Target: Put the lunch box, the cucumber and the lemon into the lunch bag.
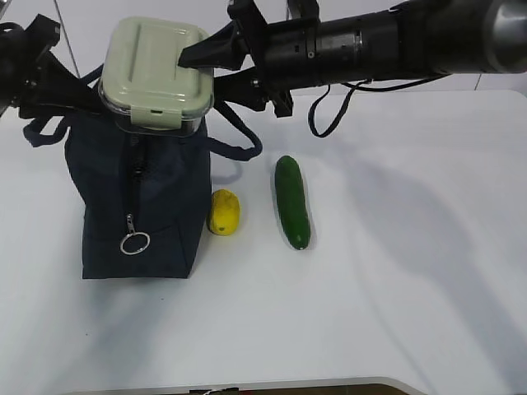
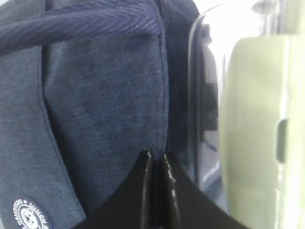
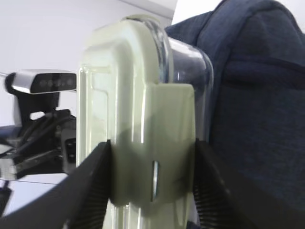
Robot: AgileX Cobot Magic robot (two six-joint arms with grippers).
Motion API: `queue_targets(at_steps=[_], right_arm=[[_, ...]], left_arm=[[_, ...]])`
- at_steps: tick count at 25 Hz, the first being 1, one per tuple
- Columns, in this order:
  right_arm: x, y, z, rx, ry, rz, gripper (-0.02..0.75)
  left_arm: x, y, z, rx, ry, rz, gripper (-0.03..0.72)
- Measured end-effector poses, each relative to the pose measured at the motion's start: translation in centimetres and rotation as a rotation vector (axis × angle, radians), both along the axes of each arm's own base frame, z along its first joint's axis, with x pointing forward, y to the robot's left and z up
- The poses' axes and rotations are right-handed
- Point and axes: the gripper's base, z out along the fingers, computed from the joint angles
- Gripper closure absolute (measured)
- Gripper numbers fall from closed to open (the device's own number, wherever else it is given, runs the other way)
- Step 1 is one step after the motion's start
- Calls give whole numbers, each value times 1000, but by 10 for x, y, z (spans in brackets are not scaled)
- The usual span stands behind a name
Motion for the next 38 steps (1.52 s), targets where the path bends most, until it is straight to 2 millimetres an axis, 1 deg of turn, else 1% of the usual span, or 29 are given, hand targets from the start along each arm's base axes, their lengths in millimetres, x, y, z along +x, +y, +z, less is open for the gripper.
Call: queue_targets(at_steps=[3, 8, 13, 19, 23, 27, 31, 38], right_arm=[[0, 0, -7, -39, -6, 15, 350], [-2, -2, -18, -159, -48, 64, 349], [-4, -4, -24, -243, -78, 95, 350], [1, -5, -34, -287, -83, 75, 350], [0, 1, -42, -294, -70, 85, 350], [-1, 5, -43, -304, -78, 84, 350], [1, 8, -39, -322, -111, 79, 350], [-7, 35, -31, -425, -244, 179, 350]], left_arm=[[-1, -1, 0, -3, 5, -11, 699], [-2, -1, 0, -6, 10, -18, 700], [-2, -1, 0, -10, 11, -19, 700], [-2, -1, 0, -12, 10, -21, 700], [-3, -2, 0, -16, 16, -31, 700], [-3, -3, 1, -29, 15, -36, 700], [-3, -6, 3, -49, 12, -43, 700], [-6, -14, 3, -56, 21, -86, 700]])
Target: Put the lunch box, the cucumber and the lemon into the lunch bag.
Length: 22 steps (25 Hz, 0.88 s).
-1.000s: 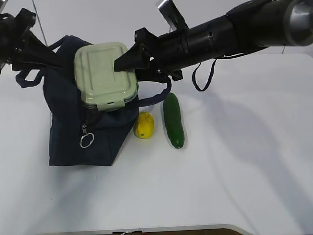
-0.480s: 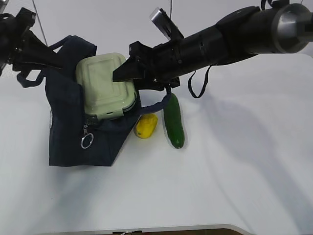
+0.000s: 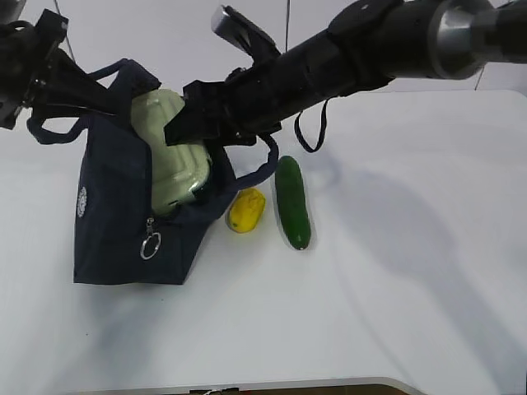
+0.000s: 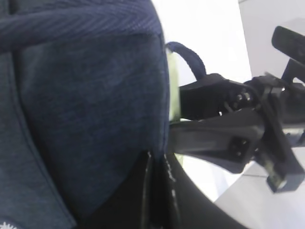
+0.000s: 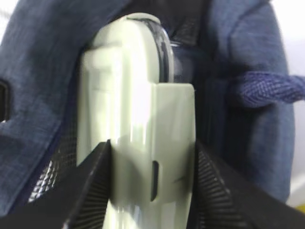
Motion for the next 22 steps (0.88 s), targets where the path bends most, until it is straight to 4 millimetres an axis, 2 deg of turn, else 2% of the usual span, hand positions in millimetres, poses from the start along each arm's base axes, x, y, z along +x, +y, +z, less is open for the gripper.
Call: queue_targets(at_steps=[9, 22], right_arm=[[-7, 15, 6, -121, -147, 127, 350], [-20, 35, 1, -146, -167, 191, 349]], left_arm=[[-2, -1, 0, -9, 10, -17, 700], [-3, -2, 0, -13, 16, -34, 700]])
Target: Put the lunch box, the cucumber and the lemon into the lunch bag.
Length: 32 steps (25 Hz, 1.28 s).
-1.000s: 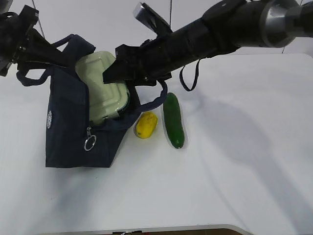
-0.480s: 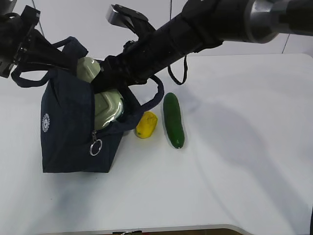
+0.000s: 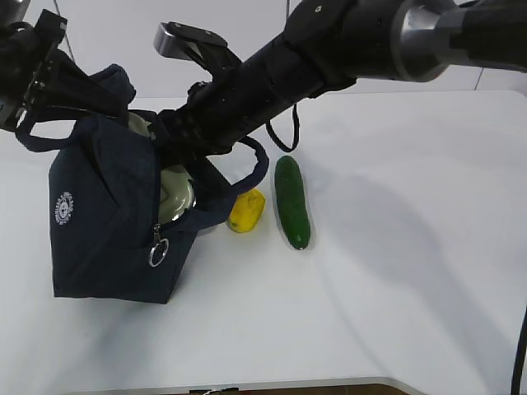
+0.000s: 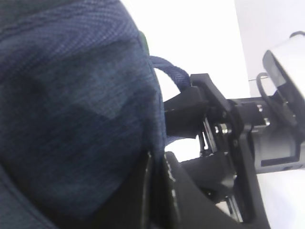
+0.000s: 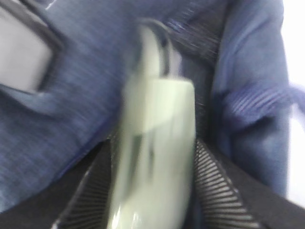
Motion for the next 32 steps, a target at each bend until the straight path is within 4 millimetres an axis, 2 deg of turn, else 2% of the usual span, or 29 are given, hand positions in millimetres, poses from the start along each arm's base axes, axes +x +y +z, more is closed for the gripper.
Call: queue_targets(at_steps=[7, 16, 18, 27, 32], right_arm=[[-2, 1, 1, 11, 16, 8, 290], [-6, -3, 1, -28, 28, 61, 286], [-4, -7, 7, -48, 7, 68, 286], [6, -27, 62, -76, -58, 79, 286], [20, -52, 70, -187, -35, -36, 286]], left_arm=[[-1, 0, 0, 0, 2, -8, 700], [-2, 3, -4, 74, -4, -38, 700], [-3, 4, -6, 97, -3, -47, 700], [-3, 5, -7, 115, -10, -49, 700], [-6, 5, 0, 127, -61, -70, 700]])
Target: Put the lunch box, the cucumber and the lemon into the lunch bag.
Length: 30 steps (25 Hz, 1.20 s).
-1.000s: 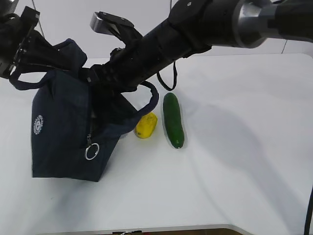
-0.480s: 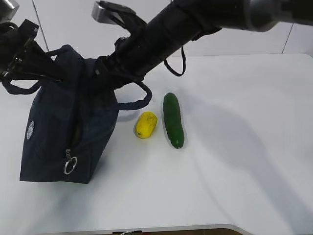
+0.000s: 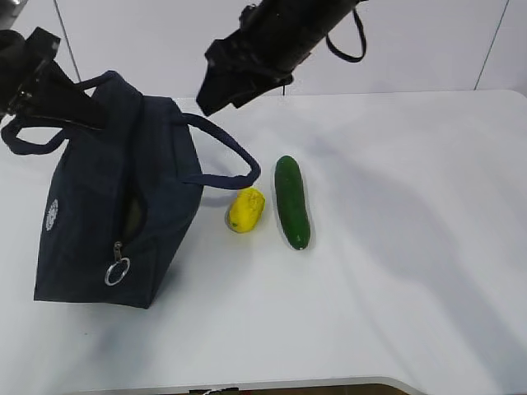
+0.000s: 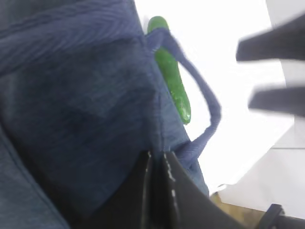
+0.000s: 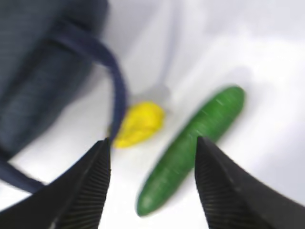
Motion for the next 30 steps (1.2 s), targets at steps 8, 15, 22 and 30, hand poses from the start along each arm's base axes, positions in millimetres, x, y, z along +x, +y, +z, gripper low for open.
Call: queue_targets(at_steps=[8, 15, 22, 30], right_arm=[[14, -41, -12, -237, 53, -203, 286], [20, -46, -26, -256, 174, -429, 286], [32, -42, -66, -293, 271, -481, 286], [41, -39, -89, -284, 290, -531, 286]], left_arm=[[-4, 12, 15, -1, -65, 32, 700], [-2, 10, 19, -54, -87, 40, 700], [-2, 10, 19, -58, -92, 40, 700], [-2, 10, 20, -59, -93, 40, 700]])
